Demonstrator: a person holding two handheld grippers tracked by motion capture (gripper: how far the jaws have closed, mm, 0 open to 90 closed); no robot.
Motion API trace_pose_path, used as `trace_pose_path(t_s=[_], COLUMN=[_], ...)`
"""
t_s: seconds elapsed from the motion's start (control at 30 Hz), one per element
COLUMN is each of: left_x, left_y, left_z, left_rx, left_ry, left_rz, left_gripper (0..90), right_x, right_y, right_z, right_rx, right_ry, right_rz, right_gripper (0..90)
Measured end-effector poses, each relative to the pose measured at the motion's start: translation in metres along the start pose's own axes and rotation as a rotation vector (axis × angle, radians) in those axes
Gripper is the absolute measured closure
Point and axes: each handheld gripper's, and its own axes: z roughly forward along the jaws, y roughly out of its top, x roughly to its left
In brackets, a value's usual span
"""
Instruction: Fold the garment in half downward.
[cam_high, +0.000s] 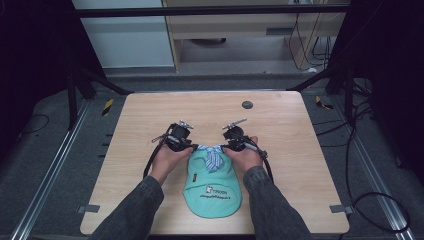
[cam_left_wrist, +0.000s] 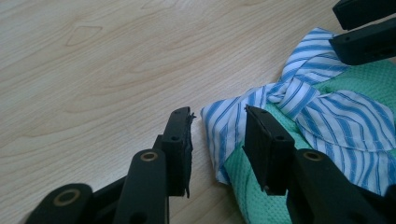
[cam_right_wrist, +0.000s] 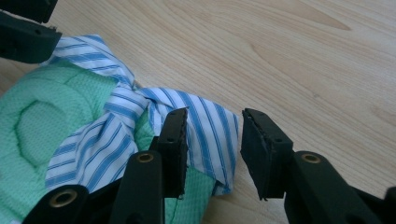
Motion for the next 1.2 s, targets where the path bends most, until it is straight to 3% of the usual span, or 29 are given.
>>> trace_pose_path(t_s=[0.17, 0.93, 1.2], left_x=[-0.001, 0.0, -0.001], left_y=[-0.001, -0.008, -0.008], left_z=[0.006, 0.02, 0.021], left_rx=[0.026, 0.075, 0.081], left_ry=[-0.008, -0.034, -0.046], left_rz=[-0.002, -0.002, 0.01], left_gripper=[61.2, 65.0, 68.1], right_x=[-0.003, -0.002, 0.0], right_y=[0.0, -0.003, -0.003], right_z=[0.009, 0.015, 0.015], right_rx=[0.028, 0.065, 0.069], right_ry=[-0.003, 0.004, 0.024], right_rz=[0.009, 0.005, -0.007], right_gripper=[59.5, 59.0, 66.2])
